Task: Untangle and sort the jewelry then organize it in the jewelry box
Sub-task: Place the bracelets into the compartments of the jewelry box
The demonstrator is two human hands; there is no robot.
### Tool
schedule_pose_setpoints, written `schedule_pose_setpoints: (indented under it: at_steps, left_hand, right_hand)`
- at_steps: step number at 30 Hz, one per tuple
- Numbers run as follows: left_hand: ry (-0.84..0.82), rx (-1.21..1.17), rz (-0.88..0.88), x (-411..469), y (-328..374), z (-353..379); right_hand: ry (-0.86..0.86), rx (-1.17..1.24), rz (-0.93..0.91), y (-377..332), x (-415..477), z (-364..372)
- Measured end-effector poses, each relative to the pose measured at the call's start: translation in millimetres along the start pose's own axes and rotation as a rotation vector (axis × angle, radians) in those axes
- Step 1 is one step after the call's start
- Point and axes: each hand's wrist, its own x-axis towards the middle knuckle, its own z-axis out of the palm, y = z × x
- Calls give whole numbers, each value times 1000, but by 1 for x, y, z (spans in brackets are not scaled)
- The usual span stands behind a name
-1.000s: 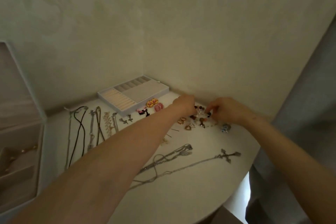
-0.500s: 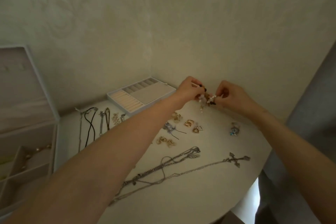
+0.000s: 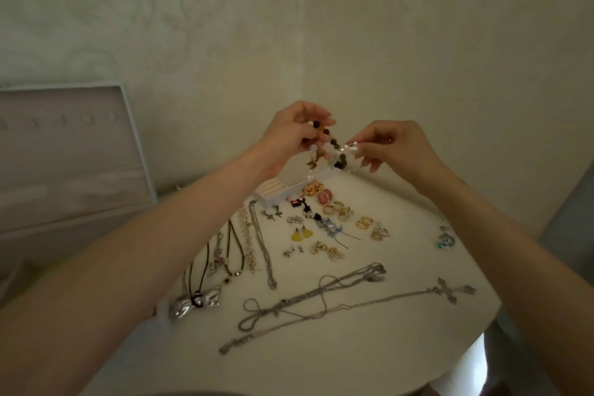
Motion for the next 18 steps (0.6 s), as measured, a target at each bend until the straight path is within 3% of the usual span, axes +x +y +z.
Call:
schedule_pose_setpoints:
  at_steps: [5, 11, 18]
  left_hand:
    - [94, 344, 6, -37, 33, -44]
    - [-97, 751, -138, -80, 54, -104]
    - [-59, 899, -127, -121, 56, -150]
  right_hand:
    - [-69, 112, -55, -34, 4, 40]
    - [-200, 136, -100, -64, 6, 99]
    - [-346, 237, -96, -83, 1, 155]
